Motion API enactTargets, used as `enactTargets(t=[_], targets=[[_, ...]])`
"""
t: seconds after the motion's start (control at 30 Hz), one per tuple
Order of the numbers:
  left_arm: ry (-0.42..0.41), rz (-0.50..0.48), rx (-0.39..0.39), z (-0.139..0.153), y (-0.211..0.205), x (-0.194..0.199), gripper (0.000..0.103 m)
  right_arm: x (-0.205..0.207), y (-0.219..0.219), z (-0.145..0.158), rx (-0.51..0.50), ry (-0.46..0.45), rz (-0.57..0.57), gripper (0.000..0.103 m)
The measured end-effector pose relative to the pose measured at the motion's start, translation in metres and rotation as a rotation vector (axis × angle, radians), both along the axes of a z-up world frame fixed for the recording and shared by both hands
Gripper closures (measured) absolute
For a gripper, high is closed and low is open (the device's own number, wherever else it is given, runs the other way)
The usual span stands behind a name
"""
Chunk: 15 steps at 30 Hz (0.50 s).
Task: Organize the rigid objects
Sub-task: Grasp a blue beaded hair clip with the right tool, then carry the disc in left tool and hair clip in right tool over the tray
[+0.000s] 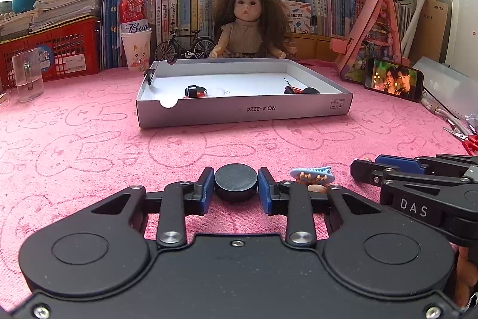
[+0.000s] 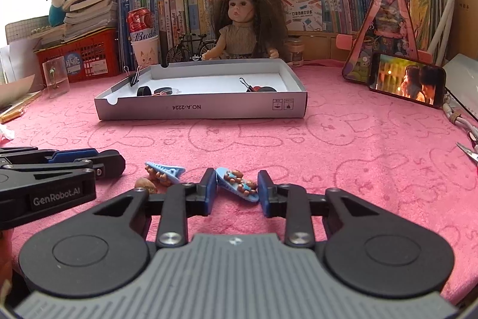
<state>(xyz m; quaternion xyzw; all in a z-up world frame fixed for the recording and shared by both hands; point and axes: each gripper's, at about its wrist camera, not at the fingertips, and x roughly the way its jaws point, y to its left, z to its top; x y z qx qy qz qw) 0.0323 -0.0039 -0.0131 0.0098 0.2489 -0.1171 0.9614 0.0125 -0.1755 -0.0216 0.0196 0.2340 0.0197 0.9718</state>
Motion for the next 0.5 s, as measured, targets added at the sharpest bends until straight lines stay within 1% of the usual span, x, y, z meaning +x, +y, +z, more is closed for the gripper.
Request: enactTargets(t=[0.23,0.5], targets=[[0.004,0.013,-0.01,0.006,0.004,0.002,0.073,0.004,-0.011,0.008,0.004,-0.027,-0.029,0.069],[-0.013,0.041,-0.039,0.021,0.014,0.014,0.073,0.017,-0.021,0.02,0.008,-0.046,-0.053,0.069]])
